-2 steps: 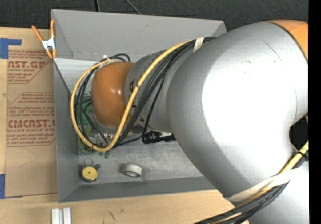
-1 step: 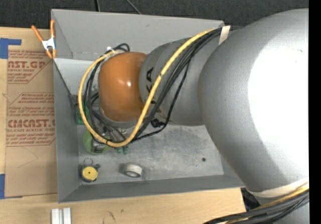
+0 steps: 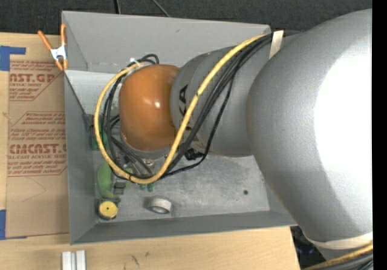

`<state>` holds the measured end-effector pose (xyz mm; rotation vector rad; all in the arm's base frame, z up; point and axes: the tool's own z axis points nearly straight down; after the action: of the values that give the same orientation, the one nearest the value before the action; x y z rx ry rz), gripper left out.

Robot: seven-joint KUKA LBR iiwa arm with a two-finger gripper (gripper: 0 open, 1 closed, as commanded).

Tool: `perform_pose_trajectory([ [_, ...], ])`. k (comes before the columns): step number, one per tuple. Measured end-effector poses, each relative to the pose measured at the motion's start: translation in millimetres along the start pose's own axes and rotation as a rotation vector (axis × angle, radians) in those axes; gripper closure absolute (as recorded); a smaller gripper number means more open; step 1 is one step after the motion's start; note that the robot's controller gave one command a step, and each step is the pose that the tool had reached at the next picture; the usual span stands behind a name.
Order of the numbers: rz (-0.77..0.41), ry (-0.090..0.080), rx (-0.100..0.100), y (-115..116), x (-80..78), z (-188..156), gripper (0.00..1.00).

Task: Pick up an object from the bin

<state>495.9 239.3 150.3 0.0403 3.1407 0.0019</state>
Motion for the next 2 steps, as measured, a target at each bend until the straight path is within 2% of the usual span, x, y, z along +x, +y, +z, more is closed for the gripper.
perform_pose_trajectory([
  [1,-0.067,-0.002,0.000,8.2,-18.5,1.9,1.00],
  [2,-0.066,-0.001,0.000,8.1,-18.2,1.8,0.00],
])
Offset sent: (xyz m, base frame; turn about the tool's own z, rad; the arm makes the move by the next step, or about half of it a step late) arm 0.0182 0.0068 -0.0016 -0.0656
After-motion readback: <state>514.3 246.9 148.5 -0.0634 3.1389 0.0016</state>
